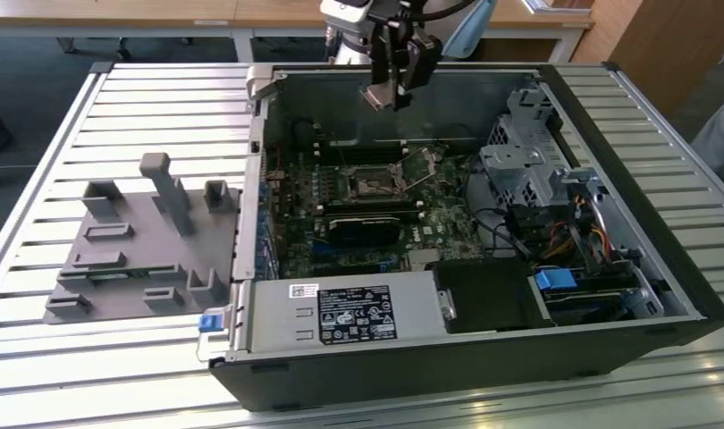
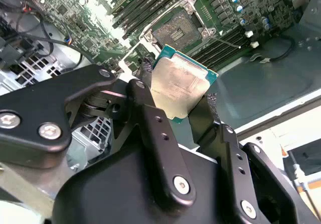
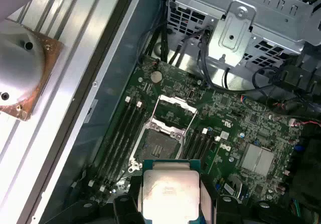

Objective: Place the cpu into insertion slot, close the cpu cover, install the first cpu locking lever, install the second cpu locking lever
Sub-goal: 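Place the cpu into insertion slot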

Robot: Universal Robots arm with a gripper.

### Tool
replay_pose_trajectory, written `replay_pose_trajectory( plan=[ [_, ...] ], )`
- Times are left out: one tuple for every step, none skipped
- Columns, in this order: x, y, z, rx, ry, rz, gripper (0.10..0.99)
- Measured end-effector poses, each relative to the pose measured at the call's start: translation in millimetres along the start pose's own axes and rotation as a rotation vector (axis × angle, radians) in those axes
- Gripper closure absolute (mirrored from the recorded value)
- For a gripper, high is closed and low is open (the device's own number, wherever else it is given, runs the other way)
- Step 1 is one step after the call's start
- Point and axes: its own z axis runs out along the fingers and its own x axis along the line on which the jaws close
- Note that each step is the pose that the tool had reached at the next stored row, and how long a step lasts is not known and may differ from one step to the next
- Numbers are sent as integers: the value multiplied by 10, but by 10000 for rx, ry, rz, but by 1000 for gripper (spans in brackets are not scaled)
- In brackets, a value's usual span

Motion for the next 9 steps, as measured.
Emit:
replay_pose_trajectory(
  plan=[
    [0,0,3,-1,-8,100,545],
    [1,0,6,-3,-16,199,545],
    [1,0,9,-3,-23,297,545],
    [1,0,11,-4,-31,390,545],
    [2,0,13,-5,-38,478,545],
    [2,0,15,-6,-45,562,545],
    [3,0,17,-6,-52,643,545],
    [4,0,19,-6,-59,728,545],
    [5,0,22,-8,-66,810,545]
  ],
)
